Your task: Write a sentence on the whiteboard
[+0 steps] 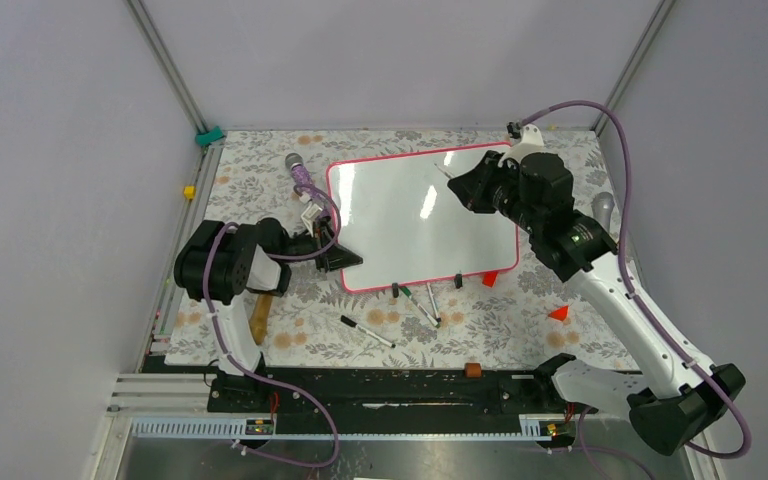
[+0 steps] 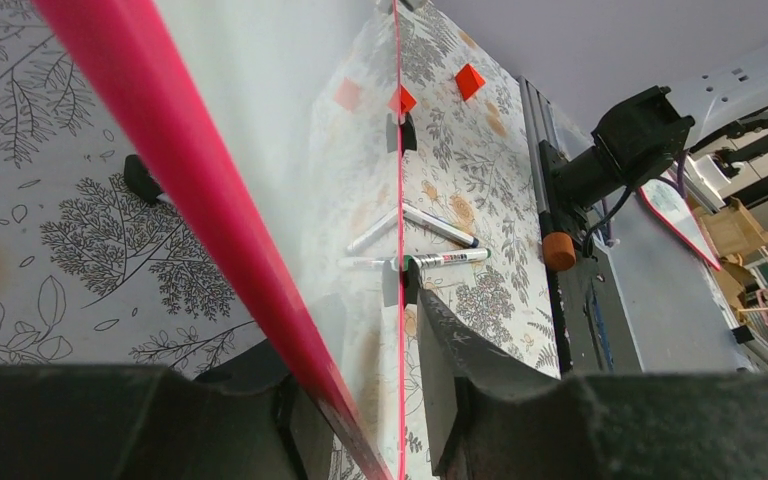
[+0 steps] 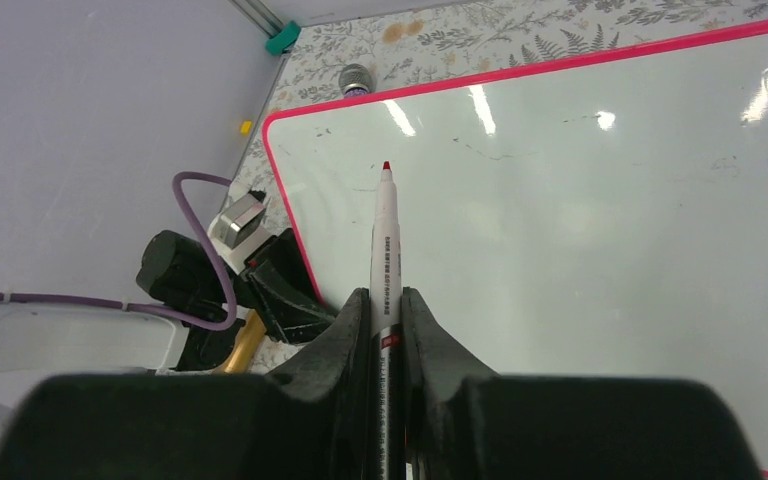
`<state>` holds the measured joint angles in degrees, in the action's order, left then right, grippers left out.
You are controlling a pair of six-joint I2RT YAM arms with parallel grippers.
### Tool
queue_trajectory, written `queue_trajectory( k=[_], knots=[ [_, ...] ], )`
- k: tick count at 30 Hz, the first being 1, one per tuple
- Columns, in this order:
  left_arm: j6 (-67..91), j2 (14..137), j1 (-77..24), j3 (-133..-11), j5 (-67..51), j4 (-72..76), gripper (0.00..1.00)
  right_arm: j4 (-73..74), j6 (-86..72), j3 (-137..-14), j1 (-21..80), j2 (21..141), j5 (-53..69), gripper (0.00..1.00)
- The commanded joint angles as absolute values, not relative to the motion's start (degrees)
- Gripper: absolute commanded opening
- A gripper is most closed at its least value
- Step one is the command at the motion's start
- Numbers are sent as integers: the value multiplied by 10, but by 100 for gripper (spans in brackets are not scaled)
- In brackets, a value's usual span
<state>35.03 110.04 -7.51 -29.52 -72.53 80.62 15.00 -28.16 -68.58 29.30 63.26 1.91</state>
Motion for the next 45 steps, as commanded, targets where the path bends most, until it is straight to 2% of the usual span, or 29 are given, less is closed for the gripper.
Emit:
queue_trajectory(
  k=[1,7,11,23,25,28,29,33,38,45],
  knots=[
    [350,1121,-78,-323,-772,841,31,149,-266,-717,313,641,-10,0],
    [361,1133,-73,-333,-789,841,27,158,-255,-730,335,656,-30,0],
    [403,1154,-67,-343,-784,841,28,158,-252,-730,342,660,-34,0],
    [420,1163,-64,-357,-799,841,46,157,-247,-724,346,655,-33,0],
    [417,1161,-64,-355,-801,840,41,157,-247,-723,347,653,-32,0],
    [412,1159,-64,-354,-809,840,19,156,-246,-719,348,651,-31,0],
    [413,1158,-64,-354,-811,841,18,156,-246,-717,348,651,-30,0],
    [411,1156,-64,-353,-815,840,19,154,-244,-714,348,648,-28,0],
    [419,1152,-64,-351,-817,840,25,155,-245,-712,349,649,-30,0],
    [424,1152,-64,-349,-807,841,26,160,-240,-715,359,652,-42,0]
  ],
)
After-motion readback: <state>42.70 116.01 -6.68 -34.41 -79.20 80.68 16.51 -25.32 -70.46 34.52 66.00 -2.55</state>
